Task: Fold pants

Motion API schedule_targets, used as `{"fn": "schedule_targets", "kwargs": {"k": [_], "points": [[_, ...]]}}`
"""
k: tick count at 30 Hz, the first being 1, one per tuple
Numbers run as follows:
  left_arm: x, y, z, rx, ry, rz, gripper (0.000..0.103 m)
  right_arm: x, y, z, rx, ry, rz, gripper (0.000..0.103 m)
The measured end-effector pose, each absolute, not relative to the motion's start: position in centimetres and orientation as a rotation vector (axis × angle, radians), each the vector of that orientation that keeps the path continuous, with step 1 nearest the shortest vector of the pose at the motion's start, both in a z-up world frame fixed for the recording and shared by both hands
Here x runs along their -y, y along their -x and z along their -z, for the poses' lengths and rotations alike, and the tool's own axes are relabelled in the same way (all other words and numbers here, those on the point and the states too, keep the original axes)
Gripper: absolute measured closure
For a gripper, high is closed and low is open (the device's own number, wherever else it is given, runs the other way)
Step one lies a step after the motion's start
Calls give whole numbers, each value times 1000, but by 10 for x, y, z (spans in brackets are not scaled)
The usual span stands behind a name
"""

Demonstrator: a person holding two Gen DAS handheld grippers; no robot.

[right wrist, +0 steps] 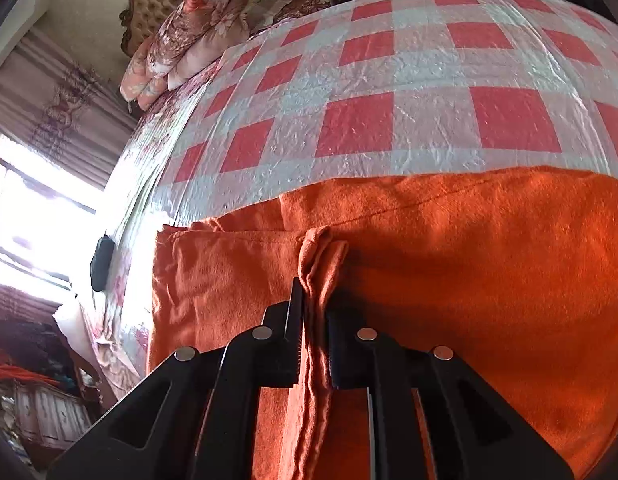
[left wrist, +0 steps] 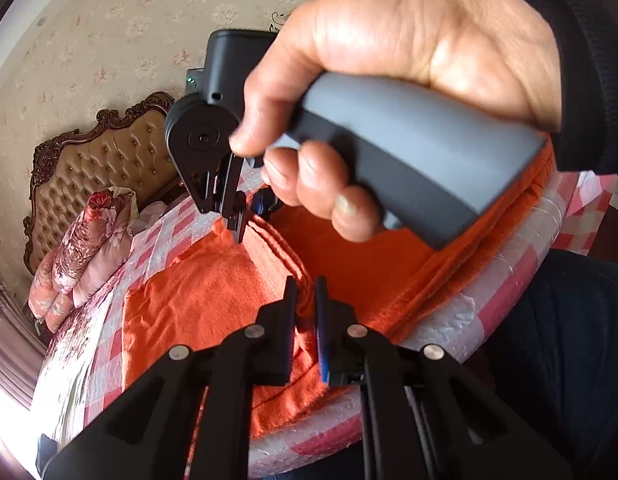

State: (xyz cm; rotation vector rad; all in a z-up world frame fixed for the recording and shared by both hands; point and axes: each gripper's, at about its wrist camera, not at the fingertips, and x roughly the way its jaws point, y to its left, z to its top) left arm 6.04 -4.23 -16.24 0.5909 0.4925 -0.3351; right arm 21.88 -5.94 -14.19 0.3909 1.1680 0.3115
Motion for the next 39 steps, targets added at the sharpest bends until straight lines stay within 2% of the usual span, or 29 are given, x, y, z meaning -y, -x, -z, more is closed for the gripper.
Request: {"fn": "schedule_targets", "kwargs": {"k": [7, 31, 34, 38, 39], "points": [[48, -52, 151, -454, -593, 345, 94, 60, -206, 113, -1096, -333, -301, 96], [62, -56, 164, -481, -596, 397, 94, 69, -198, 121, -1098, -264, -229, 96], [62, -58, 167, -501, -572, 433, 84, 63, -199, 128, -1112, -204, -212, 95], [56, -49, 154, -474, -528, 465, 52, 62, -198, 129, -1095, -187, -204, 95], [51, -45, 149, -462, -515, 470, 49, 63, -196, 127, -1085, -190, -206, 95]]}}
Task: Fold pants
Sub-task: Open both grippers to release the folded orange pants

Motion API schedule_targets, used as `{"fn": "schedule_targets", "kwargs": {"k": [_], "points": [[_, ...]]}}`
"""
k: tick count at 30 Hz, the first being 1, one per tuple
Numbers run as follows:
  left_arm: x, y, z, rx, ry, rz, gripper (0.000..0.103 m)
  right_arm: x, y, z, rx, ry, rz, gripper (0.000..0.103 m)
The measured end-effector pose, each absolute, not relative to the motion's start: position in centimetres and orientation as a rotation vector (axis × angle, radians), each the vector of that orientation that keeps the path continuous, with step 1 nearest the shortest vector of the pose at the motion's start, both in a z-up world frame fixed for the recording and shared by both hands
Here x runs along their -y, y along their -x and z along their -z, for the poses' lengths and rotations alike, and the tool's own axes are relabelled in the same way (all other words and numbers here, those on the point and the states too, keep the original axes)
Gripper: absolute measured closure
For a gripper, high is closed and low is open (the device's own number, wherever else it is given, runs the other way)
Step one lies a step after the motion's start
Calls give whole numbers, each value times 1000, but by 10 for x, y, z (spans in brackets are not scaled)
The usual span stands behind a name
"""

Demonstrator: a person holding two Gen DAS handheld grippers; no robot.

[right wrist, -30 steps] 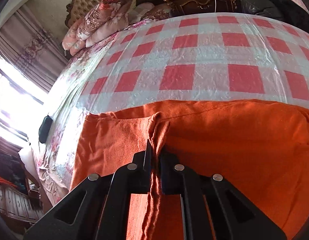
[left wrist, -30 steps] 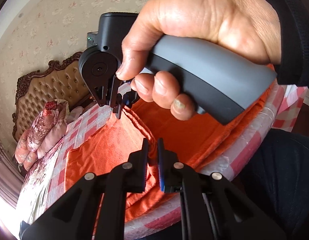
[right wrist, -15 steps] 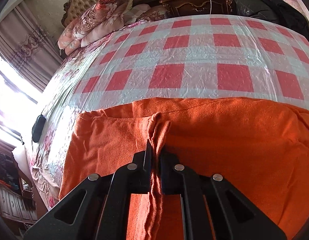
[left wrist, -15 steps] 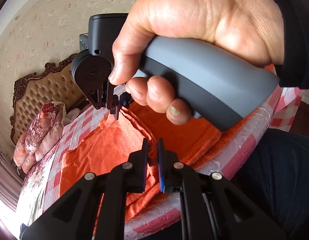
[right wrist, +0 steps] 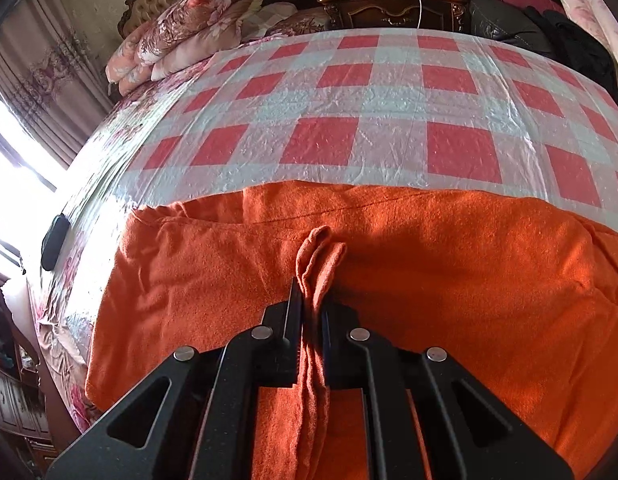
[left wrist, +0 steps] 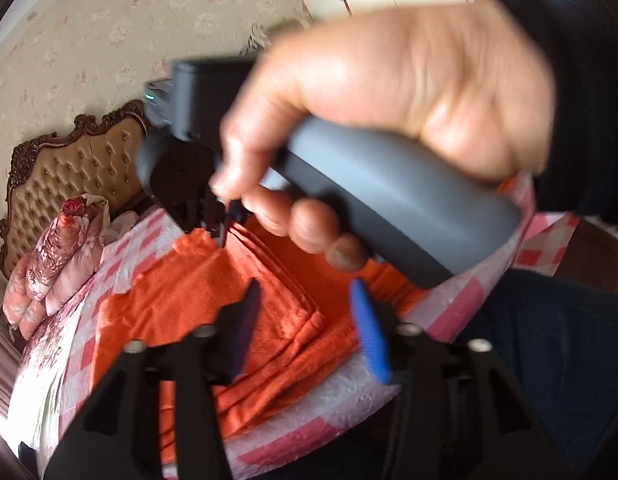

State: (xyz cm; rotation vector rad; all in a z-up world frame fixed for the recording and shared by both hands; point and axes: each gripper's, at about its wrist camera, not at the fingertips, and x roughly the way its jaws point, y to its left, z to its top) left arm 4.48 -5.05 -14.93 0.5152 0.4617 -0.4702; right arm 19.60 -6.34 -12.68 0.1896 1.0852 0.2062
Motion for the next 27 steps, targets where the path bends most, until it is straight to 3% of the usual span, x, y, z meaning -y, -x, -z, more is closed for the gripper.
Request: {"fn": "schedule_targets", "kwargs": {"k": [2, 8, 10, 11, 14, 20, 27], "points": [[34, -35, 138, -464, -460, 480, 49, 68, -188, 114, -1047, -194, -214, 87], [-91, -35, 109, -483, -83, 245, 50, 73, -124, 67, -901, -100, -124, 85], [-119, -43, 114, -532, -74, 181, 70, 52, -98, 70, -891, -53, -149, 85], [-132, -49, 117, -584, -46, 169, 88, 43, -92, 76, -899, -38, -160, 85], [-158, -61, 118, -632, 34, 182, 103, 11, -79, 102, -934, 42, -162, 85], [-160, -83, 162, -779, 92, 215, 103, -10, -73, 137, -983, 147, -134, 85], [-163, -123, 130, -745, 89, 211, 103, -11, -67, 140, -956, 160, -146, 85]]}}
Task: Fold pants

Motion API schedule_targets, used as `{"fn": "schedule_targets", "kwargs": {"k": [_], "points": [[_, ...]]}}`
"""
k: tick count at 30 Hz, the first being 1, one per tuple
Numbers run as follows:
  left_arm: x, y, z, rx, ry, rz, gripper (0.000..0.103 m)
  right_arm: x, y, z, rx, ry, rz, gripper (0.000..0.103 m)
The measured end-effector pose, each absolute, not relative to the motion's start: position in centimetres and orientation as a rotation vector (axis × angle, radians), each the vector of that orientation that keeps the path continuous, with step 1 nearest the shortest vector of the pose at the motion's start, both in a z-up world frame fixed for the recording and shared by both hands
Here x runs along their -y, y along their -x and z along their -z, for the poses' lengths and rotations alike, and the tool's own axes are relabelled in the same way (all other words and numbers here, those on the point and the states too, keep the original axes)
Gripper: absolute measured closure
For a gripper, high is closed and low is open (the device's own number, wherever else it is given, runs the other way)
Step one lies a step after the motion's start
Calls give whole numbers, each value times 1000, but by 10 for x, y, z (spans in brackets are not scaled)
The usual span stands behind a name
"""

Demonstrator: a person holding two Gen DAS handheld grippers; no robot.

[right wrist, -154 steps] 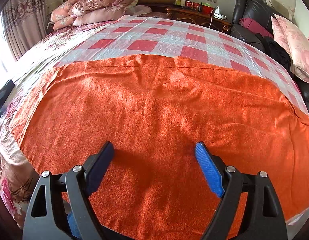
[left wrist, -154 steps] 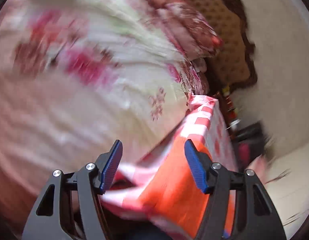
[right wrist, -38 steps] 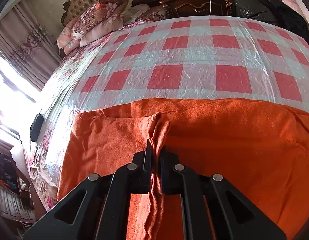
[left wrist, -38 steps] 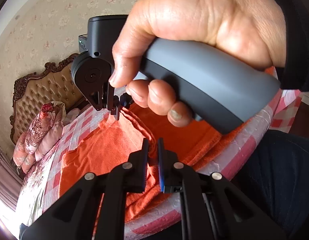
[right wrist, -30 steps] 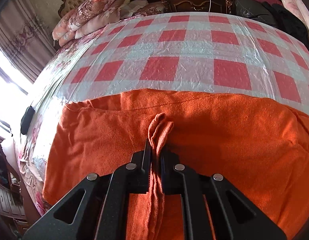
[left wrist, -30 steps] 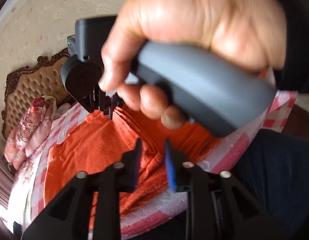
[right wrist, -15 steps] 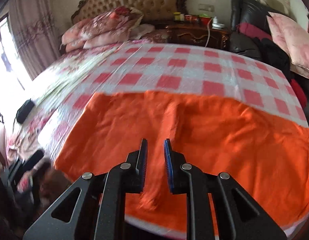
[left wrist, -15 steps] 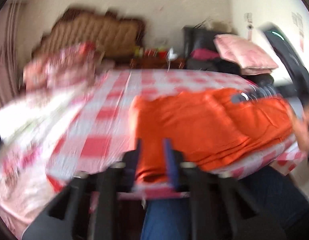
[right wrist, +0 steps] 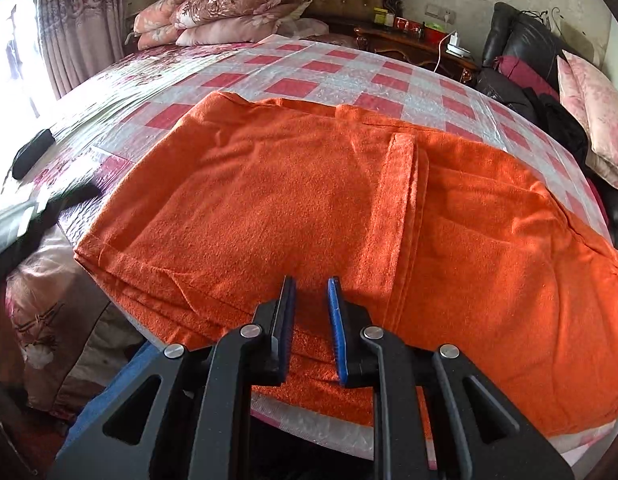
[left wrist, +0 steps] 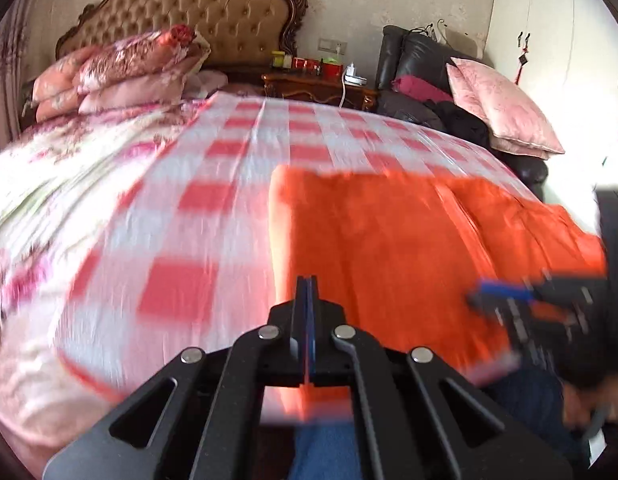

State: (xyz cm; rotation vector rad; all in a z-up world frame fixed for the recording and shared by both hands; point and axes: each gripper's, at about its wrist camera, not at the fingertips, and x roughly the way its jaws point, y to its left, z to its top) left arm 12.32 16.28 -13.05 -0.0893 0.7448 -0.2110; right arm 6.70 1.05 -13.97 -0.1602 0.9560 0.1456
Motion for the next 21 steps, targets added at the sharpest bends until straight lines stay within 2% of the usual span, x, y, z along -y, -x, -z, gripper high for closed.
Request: {"fn": "schedule_targets", "kwargs": {"k": [4, 10, 13, 17, 21], "points": [[-159, -201, 153, -896, 89, 266, 101, -8, -69, 138, -967, 138, -155, 85], [-166, -230, 113, -867, 65, 254, 101, -6, -71, 137, -997, 128, -164, 85], [-171, -257, 129, -950, 60, 215, 101, -7, -73, 137, -1013, 146, -178, 85], [-176, -269, 115, -921, 93, 207, 100, -4, -76, 137, -1037, 140, -194, 85], [-173, -282, 128, -979, 47, 187, 97, -4, -77, 137, -1046, 144, -202, 85]]}}
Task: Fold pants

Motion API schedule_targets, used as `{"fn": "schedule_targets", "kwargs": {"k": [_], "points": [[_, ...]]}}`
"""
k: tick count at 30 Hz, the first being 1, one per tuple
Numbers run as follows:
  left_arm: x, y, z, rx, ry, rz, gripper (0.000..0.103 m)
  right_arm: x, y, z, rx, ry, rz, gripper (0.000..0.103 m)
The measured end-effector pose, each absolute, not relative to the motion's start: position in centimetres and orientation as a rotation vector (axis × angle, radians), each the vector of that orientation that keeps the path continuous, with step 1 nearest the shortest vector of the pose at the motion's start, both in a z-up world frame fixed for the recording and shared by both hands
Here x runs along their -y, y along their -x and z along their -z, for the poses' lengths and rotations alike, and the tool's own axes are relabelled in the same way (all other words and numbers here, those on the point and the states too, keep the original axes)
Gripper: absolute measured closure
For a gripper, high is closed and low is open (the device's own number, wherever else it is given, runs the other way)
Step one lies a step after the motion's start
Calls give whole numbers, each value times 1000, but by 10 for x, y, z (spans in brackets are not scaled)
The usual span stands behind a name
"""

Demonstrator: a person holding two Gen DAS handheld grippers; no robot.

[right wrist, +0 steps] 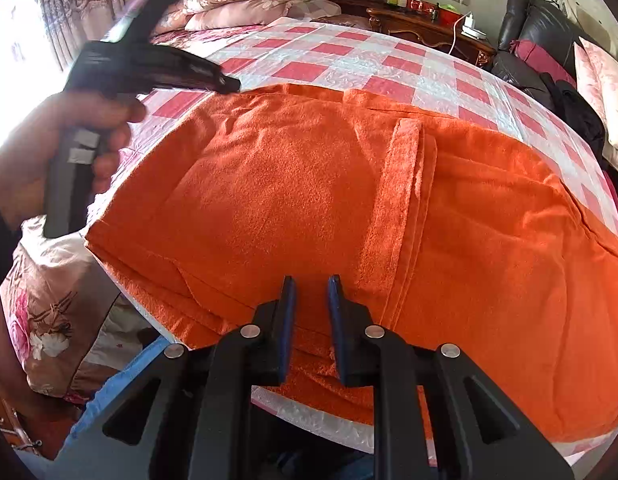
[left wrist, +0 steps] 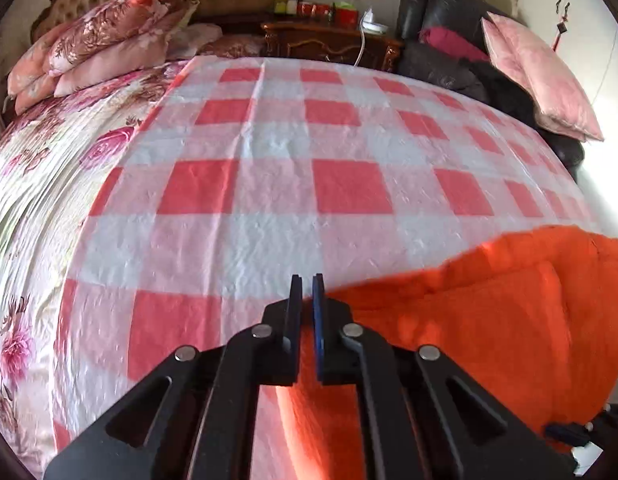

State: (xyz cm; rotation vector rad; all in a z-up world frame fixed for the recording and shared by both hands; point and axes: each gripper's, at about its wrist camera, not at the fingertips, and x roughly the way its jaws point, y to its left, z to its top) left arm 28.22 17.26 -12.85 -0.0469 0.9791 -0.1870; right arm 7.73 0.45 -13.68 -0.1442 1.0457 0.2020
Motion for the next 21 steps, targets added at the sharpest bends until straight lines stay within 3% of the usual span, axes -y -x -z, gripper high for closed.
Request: {"fn": "schedule_targets", "kwargs": {"k": [2, 4, 5, 6, 13, 17, 21], "points": [[-177, -281, 117, -968, 93, 163, 96, -5, -78, 136, -1054, 149, -204, 85], [-184, -263, 104, -917, 134, 151, 81, -6, -80, 135, -1070, 156, -208, 85], [-189, -253, 98, -899, 160, 140, 68, -5, -82, 134, -1081, 153, -210, 85], [-196, -245, 93, -890, 179, 121, 66, -2, -84, 133, -1096, 126, -214, 85], [-195, -183, 72, -859, 212, 140, 68, 46, -108, 102, -1039, -41, -107, 83], [-132, -151, 69, -783, 119, 294, 67, 101, -145, 110, -1098, -321, -129, 82], [-46, -83, 72, -689, -162, 499, 64, 122, -181, 119, -1141, -465, -205, 80]]}}
